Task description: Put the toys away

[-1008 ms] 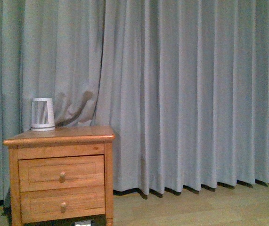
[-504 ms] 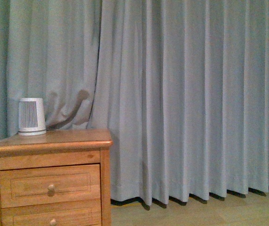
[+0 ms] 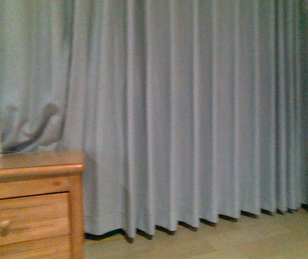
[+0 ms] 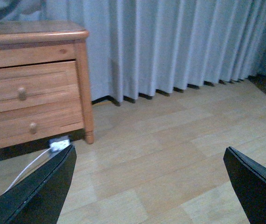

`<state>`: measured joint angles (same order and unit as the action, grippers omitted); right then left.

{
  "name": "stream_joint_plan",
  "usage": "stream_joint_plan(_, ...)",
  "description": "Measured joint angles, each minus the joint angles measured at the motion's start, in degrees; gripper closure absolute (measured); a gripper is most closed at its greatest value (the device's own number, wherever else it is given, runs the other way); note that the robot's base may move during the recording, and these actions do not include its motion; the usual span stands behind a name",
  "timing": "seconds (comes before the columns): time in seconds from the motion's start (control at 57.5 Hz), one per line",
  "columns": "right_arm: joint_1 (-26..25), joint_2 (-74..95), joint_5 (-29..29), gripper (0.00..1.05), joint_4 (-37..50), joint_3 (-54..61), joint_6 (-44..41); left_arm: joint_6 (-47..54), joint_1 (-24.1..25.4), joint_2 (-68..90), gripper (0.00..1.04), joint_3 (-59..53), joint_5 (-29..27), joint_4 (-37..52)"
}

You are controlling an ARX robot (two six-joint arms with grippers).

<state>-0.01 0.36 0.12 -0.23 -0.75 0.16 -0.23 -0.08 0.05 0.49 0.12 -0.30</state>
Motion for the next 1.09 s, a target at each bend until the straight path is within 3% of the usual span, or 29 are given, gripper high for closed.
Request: stream_joint_plan(1.095,-0.07,-0.02,0.42,0.99,0.00,0.00,0.00,0.00,-0.04,0.00,0.06,0.00,0.07,0.00)
